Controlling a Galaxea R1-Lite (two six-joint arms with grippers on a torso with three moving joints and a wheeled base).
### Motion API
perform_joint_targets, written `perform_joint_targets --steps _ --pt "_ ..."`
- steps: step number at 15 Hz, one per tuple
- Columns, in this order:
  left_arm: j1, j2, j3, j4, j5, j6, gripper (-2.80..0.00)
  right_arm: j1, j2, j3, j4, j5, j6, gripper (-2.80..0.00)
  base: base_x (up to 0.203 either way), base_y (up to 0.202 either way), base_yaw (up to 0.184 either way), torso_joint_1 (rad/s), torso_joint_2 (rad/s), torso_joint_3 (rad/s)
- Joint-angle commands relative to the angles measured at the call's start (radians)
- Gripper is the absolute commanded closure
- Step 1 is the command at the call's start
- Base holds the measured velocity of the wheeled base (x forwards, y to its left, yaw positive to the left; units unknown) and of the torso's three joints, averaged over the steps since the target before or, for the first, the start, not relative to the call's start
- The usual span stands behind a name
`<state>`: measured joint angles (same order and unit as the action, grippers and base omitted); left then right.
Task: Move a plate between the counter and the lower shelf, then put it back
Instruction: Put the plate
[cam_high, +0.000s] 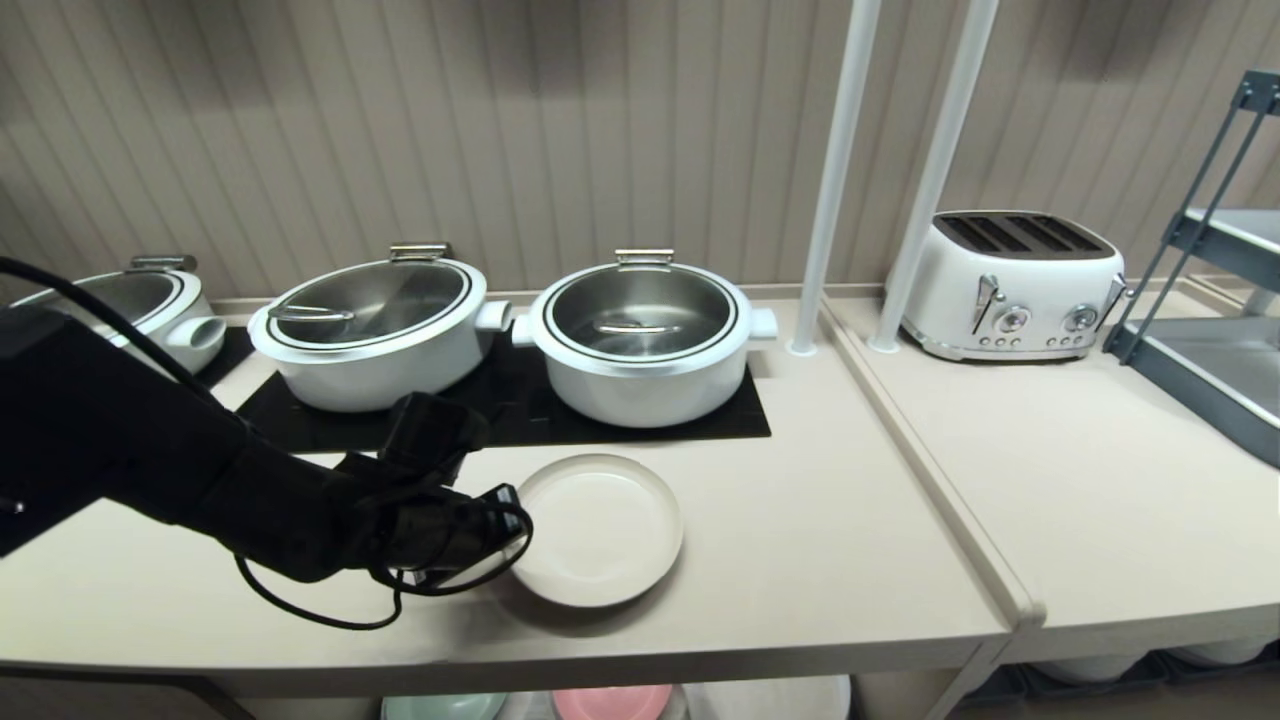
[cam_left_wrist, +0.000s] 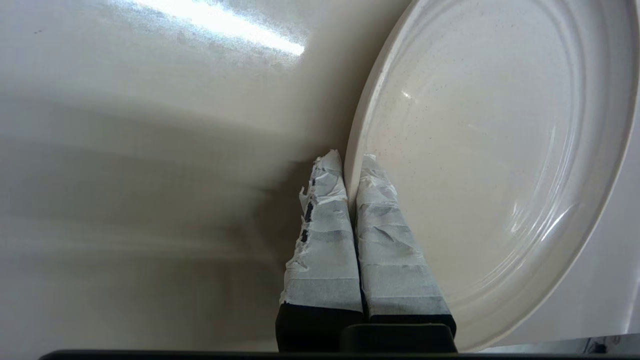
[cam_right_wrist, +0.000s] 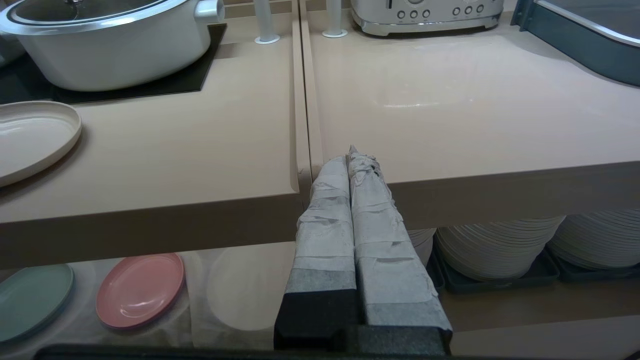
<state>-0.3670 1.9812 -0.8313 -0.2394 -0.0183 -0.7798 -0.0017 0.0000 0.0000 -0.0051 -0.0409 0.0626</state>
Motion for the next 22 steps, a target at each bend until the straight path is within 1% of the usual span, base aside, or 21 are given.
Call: perform_joint_targets --steps 1,5,11,12,22 --pt "-0.001 0.013 -0.002 -0.003 0.000 -0.004 0.00 0.000 0.000 0.000 -0.001 -0.001 0.000 0.00 0.000 0.000 0.000 0.000 0.00 0.000" --pt "-0.023 0.030 -0.002 -0.009 0.000 -0.006 0.00 0.000 0.000 0.000 -0.001 -0.001 0.002 0.00 0.000 0.000 0.000 0.000 0.00 0.000" --pt "-0.038 0.031 -0.022 -0.015 0.000 -0.008 0.00 0.000 0.000 0.000 -0.001 -0.001 0.000 0.00 0.000 0.000 0.000 0.000 0.00 0.000" --pt "-0.039 0.031 -0.023 -0.015 0.000 -0.009 -2.80 0.000 0.000 0.000 -0.001 -0.001 0.000 0.00 0.000 0.000 0.000 0.000 0.00 0.000" --pt "-0.035 0.042 -0.025 -0.023 0.011 -0.010 -2.80 0.000 0.000 0.000 -0.001 -0.001 0.000 0.00 0.000 0.000 0.000 0.000 0.00 0.000"
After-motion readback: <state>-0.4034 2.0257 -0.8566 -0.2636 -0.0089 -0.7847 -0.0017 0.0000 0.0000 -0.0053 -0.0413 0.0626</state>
